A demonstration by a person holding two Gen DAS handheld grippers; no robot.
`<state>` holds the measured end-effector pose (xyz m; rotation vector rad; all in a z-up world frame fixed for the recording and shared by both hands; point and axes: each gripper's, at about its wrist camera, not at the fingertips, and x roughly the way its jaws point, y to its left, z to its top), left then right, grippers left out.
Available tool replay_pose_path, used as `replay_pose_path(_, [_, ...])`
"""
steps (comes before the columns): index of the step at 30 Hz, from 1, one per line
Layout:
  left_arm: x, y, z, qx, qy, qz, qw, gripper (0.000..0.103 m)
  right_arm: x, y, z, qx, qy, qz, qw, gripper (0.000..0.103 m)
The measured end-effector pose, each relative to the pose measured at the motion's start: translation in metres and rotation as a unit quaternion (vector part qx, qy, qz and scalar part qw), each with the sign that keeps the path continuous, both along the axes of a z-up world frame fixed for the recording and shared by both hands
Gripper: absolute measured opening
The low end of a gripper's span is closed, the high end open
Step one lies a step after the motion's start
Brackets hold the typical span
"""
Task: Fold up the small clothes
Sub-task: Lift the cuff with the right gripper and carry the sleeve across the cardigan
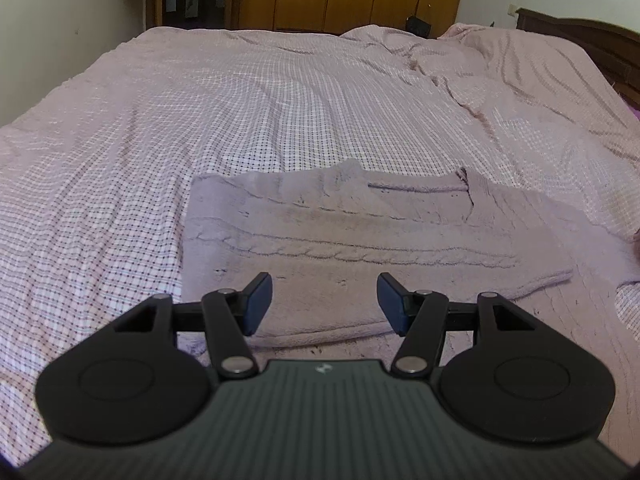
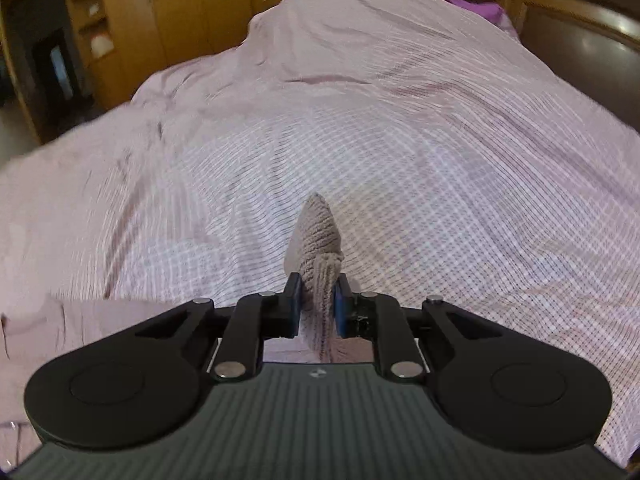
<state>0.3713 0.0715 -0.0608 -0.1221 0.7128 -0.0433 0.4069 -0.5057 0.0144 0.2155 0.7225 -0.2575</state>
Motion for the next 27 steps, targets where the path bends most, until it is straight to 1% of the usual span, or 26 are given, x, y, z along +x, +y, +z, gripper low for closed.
replay_pose_path(2, [0.001,0.003,0.0,-0.006,0.002,0.0,1.0,0.06,0.002,0.015,0.004,0.0,-0.001,0.006,1.0,0.018])
replay_pose_path(4, [0.001,0.003,0.001,-0.005,-0.001,-0.003,1.0,0.06,0.003,0.03,0.01,0.007,-0.008,0.013,1.0,0.018])
replay_pose_path(8, [0.001,0.004,0.004,-0.011,-0.004,-0.009,0.9999,0.06,0.008,0.063,0.016,-0.005,0.002,0.025,1.0,0.018])
replay_pose_path(13, [0.002,0.007,0.009,-0.009,-0.007,-0.007,0.9999,0.06,0.015,0.105,0.025,-0.007,0.015,0.052,0.999,0.018])
replay_pose_path(14, [0.001,0.008,0.01,-0.012,-0.008,-0.006,0.9999,0.061,0.016,0.114,0.026,-0.008,0.017,0.06,0.998,0.018])
replay_pose_path(16, [0.001,0.01,0.011,-0.012,-0.012,-0.005,0.9998,0.067,0.019,0.131,0.029,-0.019,0.021,0.071,0.997,0.018])
replay_pose_path(18, [0.0,0.009,0.01,-0.005,-0.014,-0.005,0.9999,0.068,0.02,0.149,0.032,-0.023,0.023,0.085,0.996,0.018])
replay_pose_path(21, [0.0,0.009,0.01,-0.008,-0.012,-0.007,0.9999,0.068,0.021,0.177,0.036,-0.027,0.025,0.106,0.994,0.018])
replay_pose_path(27, [0.0,0.009,0.01,-0.006,-0.012,-0.005,0.9999,0.068,0.024,0.224,0.037,-0.019,0.032,0.137,0.99,0.018])
